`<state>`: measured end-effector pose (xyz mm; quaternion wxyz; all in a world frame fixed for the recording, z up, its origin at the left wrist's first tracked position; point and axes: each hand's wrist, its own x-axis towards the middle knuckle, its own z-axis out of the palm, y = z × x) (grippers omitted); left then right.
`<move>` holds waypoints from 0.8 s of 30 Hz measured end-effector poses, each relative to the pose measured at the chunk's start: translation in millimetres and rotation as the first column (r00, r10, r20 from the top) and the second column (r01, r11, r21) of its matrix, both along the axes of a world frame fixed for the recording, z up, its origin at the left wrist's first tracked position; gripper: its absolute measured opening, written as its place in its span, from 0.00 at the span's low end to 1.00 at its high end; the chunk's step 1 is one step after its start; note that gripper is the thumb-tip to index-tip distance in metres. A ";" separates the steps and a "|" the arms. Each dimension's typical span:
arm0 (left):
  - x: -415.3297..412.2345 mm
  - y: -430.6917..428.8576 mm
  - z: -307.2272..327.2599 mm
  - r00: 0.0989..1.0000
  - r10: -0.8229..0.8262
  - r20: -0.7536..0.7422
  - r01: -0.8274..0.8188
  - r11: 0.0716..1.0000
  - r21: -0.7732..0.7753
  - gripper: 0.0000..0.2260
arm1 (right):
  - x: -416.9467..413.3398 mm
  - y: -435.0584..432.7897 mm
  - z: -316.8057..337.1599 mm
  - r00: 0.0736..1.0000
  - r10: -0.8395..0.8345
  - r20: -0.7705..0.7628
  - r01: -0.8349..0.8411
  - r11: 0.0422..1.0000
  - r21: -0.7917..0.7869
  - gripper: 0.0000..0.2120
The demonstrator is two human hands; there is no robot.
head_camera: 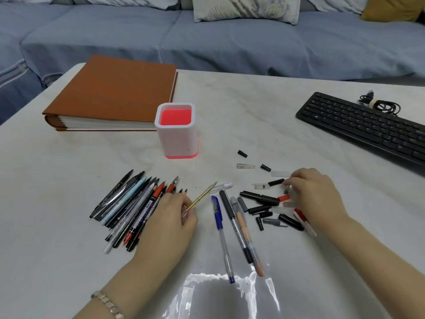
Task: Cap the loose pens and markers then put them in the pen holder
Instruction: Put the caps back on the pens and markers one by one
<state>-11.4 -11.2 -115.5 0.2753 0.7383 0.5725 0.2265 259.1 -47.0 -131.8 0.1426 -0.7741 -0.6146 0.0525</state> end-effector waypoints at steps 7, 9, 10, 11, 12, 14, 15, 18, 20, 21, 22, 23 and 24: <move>-0.7 -4.0 0.3 0.994 -0.004 0.109 0.020 0.990 -0.138 0.06 | 7.0 9.5 5.0 0.974 0.171 0.150 -0.135 0.966 -0.222 0.08; 1.1 -5.5 1.4 0.986 0.016 0.166 0.016 0.982 -0.189 0.07 | 8.3 9.5 1.0 0.968 0.162 0.194 -0.149 0.986 -0.078 0.09; 2.8 -6.3 1.8 0.978 0.025 0.205 0.020 0.976 -0.215 0.08 | 4.7 6.6 3.1 0.980 0.152 0.127 -0.157 0.987 0.033 0.08; 4.5 -6.9 1.8 0.969 0.031 0.244 0.028 0.971 -0.237 0.08 | -4.6 2.9 10.3 0.994 0.100 -0.048 -0.094 0.988 0.126 0.05; 6.6 -7.7 2.4 0.959 0.034 0.280 0.039 0.966 -0.254 0.09 | -14.2 -0.1 16.1 0.963 0.049 -0.265 0.006 0.979 0.202 0.04; 11.2 -9.7 4.8 0.941 0.031 0.336 0.067 0.959 -0.276 0.09 | -34.8 -4.0 30.0 0.707 0.010 -0.707 0.216 0.949 0.231 0.05; 13.5 -11.1 6.2 0.931 0.027 0.364 0.082 0.956 -0.282 0.09 | -45.1 -6.2 37.1 0.534 0.030 -0.845 0.296 0.929 0.221 0.07; 18.4 -16.3 10.7 0.898 0.023 0.439 0.120 0.948 -0.295 0.09 | -64.6 -12.7 50.2 0.131 0.071 -0.989 0.435 0.892 0.122 0.11; 20.2 -19.8 12.7 0.884 0.020 0.467 0.145 0.938 -0.316 0.08 | -72.5 -16.3 53.0 -0.015 0.084 -0.996 0.484 0.873 0.066 0.10; 20.7 -21.1 13.1 0.881 0.016 0.472 0.157 0.933 -0.324 0.08 | -75.8 -17.6 53.3 -0.055 0.086 -0.995 0.506 0.862 0.047 0.09; 21.0 -22.0 13.6 0.880 0.011 0.476 0.166 0.930 -0.329 0.08 | -79.0 -18.5 53.0 -0.068 0.086 -0.994 0.527 0.849 0.037 0.09; 21.1 -22.7 13.7 0.878 0.008 0.478 0.172 0.928 -0.331 0.08 | -81.6 -19.2 52.3 -0.061 0.084 -0.995 0.550 0.835 0.037 0.09; 21.3 -22.9 14.1 0.876 0.006 0.482 0.177 0.926 -0.332 0.08 | -83.9 -20.0 52.0 -0.054 0.087 -0.995 0.566 0.823 0.041 0.09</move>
